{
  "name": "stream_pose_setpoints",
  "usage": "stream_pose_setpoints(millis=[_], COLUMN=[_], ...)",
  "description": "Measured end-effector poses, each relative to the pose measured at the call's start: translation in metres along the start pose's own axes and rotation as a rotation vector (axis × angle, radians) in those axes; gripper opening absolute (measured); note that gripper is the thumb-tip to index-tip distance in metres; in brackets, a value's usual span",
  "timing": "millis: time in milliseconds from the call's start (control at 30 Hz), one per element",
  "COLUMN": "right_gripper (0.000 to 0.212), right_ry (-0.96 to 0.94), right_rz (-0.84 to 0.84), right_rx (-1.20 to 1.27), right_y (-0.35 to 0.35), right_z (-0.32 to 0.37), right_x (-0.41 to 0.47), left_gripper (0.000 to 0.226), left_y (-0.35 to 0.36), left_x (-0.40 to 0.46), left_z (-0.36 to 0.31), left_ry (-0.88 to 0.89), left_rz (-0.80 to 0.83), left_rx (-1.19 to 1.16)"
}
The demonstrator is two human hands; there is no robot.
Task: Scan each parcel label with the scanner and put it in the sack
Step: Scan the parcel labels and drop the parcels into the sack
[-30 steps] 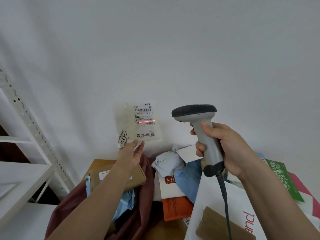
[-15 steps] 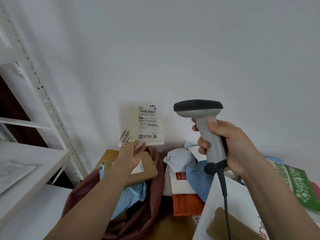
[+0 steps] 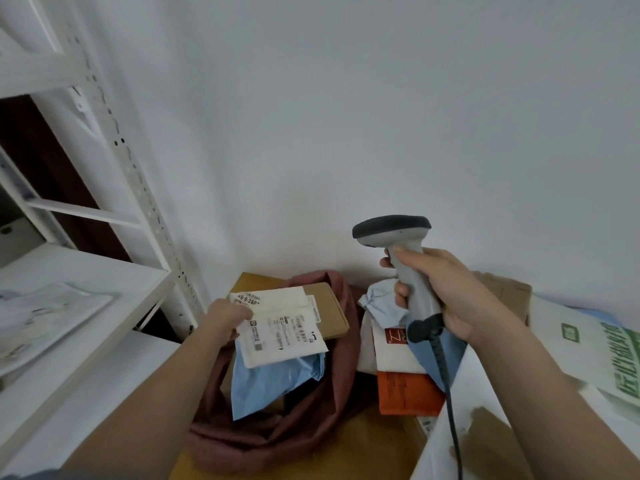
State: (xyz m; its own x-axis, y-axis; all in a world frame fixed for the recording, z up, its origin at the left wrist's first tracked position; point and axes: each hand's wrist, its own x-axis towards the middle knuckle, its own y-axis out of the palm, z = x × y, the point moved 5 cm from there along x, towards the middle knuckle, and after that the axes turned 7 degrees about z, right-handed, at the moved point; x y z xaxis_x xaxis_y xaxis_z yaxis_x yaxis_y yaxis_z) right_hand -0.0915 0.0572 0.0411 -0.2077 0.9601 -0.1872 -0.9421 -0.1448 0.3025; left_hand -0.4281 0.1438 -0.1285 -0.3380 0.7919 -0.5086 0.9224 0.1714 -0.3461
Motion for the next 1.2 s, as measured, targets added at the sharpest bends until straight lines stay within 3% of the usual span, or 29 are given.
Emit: stream_pose_setpoints(millis=[200,300,367,533,700,867,1067,1200], right_gripper=[0.027,0.030,0.034,0.033,0.028,0.009,0.035,0.070], right_ry=[0.024,0.027,0.018,-0.018,-0.005,0.007,0.109,0.060], right_rz=[-0.049,-0.077,-0.099,-0.167,-0.210,-0.282,-0.513,-0.631], right_rx=[0.006,-0.004,-0.014,-0.019,-0.063,-0.144,-0.893,-0.890], right_y=[-0.004,-0.010,-0.016,-0.036,-0.069,-0.112,-0.173,-0.206], right_z=[-0.011,-0.011,-0.009,-0.001,0.000,-0.014,-0.043,-0.066], right_x=[0.010,0.007,0.004,-0.011,-0.027,-0.034,-0.020,-0.003], left_gripper=[0.024,0.059,0.070,0.057,0.029,0.017,0.011,0.010], left_y=[0.008,0.009,0.011,0.050,0.121,0.178,0.200,0.204], left_x=[0.012,0.011,0.002,-0.021,-0.052,-0.075,-0.080,-0.079], left_z=[0.015,0.006,-0.006,-0.051,-0.077,-0.066,-0.053,-0.046], left_ry=[-0.002,-0.029,-0.027,0.171,0.402,0.432,0.410,0.405], left_rz=[-0.007,-0.063,-0.133,-0.107,0.148,0.355,0.351,0.335], left_rx=[0.035,0.181,0.285,0.385,0.456,0.476,0.435,0.430])
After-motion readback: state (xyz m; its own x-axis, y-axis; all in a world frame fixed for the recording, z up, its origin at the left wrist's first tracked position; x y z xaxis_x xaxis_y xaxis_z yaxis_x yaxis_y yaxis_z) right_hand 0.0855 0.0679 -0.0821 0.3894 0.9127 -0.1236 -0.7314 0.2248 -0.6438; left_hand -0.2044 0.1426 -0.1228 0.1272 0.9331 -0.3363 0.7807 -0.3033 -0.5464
